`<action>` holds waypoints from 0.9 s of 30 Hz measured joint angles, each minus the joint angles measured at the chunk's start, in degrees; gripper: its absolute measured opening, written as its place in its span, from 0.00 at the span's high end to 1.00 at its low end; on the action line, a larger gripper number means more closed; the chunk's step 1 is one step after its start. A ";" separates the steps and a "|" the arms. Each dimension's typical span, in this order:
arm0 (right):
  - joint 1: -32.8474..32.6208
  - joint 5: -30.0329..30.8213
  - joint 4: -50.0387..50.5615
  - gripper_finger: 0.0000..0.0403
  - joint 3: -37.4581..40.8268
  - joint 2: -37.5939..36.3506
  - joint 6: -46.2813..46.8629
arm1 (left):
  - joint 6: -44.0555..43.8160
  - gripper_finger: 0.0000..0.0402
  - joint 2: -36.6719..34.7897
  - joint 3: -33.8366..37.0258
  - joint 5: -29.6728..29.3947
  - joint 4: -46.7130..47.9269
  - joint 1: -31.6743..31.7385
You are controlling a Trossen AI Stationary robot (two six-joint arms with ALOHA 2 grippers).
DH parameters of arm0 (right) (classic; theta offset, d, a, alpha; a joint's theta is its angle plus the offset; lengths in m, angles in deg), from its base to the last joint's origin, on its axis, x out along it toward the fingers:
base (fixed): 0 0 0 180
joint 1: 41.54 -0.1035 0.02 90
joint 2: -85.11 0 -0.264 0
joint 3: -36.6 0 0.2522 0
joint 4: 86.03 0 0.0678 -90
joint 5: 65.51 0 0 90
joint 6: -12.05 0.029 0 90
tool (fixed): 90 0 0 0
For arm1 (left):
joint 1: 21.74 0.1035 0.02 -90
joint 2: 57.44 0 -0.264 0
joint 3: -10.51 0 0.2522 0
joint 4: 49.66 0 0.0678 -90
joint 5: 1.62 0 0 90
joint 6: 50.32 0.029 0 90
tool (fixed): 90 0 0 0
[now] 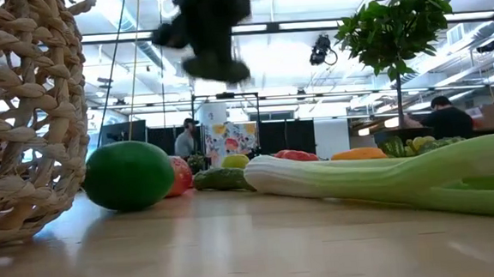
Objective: Build produce basket
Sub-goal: Put the green chili pepper into the basket
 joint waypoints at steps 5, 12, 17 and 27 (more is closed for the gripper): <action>0.06 0.26 -0.11 0.36 -0.01 0.01 -1.63 | 0.74 0.79 -8.53 0.00 -0.07 -3.99 -0.11; 1.60 0.22 -0.44 0.36 -0.02 0.01 -3.31 | 4.24 0.79 -17.34 -0.07 -1.16 -7.38 -3.30; 2.84 -1.32 -0.23 0.36 -0.02 0.01 -5.68 | 8.91 0.79 -20.86 -0.06 -1.36 -4.93 -9.22; 4.51 -1.29 -0.38 0.36 -0.02 0.01 -5.52 | 7.24 0.79 -24.07 -0.04 -0.58 6.01 -22.42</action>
